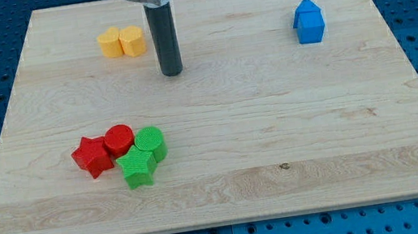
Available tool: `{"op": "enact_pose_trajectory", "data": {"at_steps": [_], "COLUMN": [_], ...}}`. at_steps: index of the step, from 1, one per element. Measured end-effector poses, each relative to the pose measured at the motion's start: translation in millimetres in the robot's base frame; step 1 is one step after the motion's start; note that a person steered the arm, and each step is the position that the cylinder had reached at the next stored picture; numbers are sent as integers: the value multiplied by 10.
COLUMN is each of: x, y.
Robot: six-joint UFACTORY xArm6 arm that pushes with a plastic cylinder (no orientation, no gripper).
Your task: Push the yellow blocks towards the left side of the board
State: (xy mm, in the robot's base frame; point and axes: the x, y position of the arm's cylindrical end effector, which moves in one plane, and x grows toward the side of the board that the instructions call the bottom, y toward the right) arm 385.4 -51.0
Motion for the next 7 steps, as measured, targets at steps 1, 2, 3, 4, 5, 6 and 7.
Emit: {"op": "enact_pose_trajectory", "data": {"at_steps": [1,2,3,4,5,6,7], "x": [-29,-84,-148,-177,-198,-272,-512], "y": [0,0,0,0,-8,-18,-18]}}
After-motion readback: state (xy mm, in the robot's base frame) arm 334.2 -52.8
